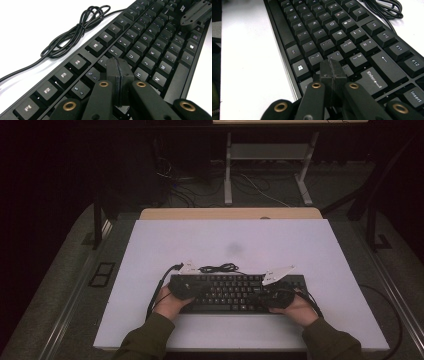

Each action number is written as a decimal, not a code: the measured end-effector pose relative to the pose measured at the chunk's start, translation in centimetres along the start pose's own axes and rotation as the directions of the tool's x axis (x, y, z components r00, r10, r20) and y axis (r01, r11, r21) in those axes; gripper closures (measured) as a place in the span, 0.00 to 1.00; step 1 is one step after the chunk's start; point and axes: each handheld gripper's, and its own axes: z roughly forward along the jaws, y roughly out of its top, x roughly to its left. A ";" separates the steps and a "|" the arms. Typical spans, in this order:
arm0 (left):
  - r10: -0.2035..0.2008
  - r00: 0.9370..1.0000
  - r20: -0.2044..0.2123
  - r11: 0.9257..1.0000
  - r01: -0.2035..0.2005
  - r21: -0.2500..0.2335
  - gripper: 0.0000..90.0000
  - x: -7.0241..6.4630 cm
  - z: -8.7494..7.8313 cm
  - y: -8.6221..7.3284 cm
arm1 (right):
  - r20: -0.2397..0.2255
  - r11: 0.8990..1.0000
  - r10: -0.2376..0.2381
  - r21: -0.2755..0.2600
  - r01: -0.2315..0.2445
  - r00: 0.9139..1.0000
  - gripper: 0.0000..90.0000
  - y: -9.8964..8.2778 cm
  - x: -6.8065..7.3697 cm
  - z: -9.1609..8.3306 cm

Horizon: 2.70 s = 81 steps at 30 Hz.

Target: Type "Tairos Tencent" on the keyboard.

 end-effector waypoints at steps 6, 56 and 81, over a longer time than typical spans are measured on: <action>0.011 1.000 0.005 1.000 -0.011 0.013 0.98 0.0 0.1 -0.1 | 0.001 1.000 0.000 0.000 0.000 1.000 1.00 0.0 0.0 0.0; -0.025 0.999 -0.020 0.997 0.023 -0.075 0.37 0.2 -1.0 -0.2 | 0.003 1.000 0.003 -0.003 -0.003 1.000 0.99 0.0 0.1 0.0; -0.025 0.999 -0.027 0.994 0.022 -0.109 0.25 -0.1 -1.7 -0.9 | 0.048 0.984 0.097 -0.156 -0.089 0.994 0.37 0.0 -0.7 -1.2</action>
